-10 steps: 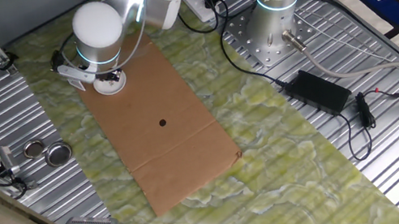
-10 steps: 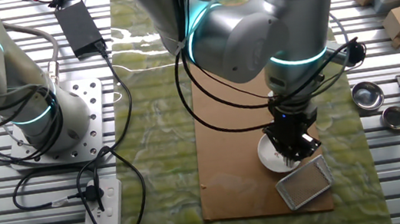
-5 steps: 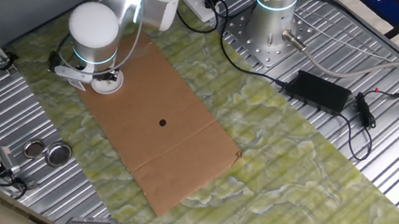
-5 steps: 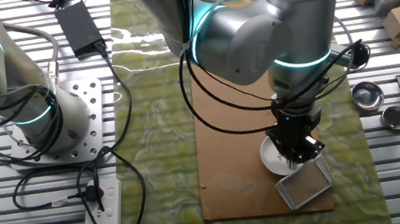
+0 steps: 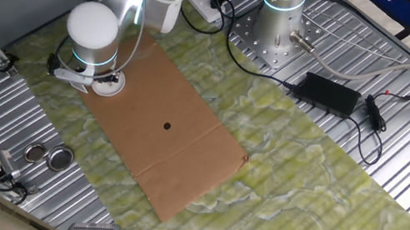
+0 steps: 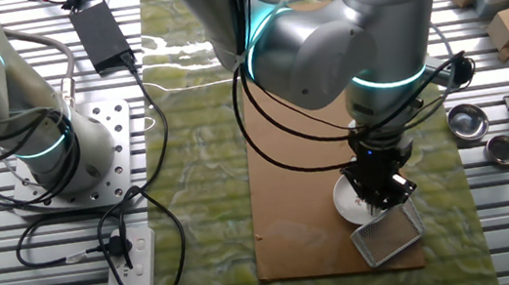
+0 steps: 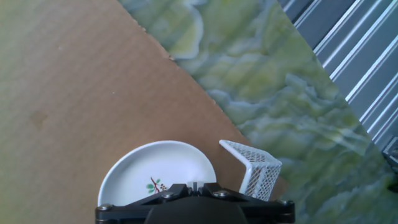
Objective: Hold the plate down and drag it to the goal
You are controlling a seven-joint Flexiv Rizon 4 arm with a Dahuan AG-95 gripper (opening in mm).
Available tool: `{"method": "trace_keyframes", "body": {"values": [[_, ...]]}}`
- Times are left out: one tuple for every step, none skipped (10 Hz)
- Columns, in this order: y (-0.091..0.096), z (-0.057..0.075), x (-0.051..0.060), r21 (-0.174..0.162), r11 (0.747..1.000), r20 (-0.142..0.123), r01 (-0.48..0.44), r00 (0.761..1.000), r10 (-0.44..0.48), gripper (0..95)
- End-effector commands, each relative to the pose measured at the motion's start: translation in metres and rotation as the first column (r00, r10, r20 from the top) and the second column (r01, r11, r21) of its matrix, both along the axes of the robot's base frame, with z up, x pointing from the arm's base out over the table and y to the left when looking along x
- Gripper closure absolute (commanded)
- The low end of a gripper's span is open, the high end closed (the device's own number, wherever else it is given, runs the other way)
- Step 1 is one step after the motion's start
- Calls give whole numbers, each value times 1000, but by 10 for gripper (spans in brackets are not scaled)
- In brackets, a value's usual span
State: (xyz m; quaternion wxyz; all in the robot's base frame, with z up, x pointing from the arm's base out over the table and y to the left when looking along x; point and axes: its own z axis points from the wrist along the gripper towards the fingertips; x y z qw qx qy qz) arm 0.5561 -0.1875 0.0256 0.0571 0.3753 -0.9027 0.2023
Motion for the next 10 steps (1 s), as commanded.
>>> {"method": "trace_keyframes", "body": {"values": [[2,-1,0,18,1000,-33,-19,999,20,950],[3,-1,1,19,1000,-40,-24,999,25,950],[4,-1,1,22,999,-59,-36,998,37,950],[4,-2,2,24,998,-83,-54,995,55,950],[5,-1,2,24,997,-105,-79,991,81,950],[5,-1,2,25,996,-118,-90,989,92,950],[5,-1,1,27,995,-130,-97,987,99,950],[6,0,2,29,994,-147,-109,983,112,950],[7,0,2,34,992,-166,-120,978,124,950],[8,1,2,41,990,-185,-134,973,139,950]]}}
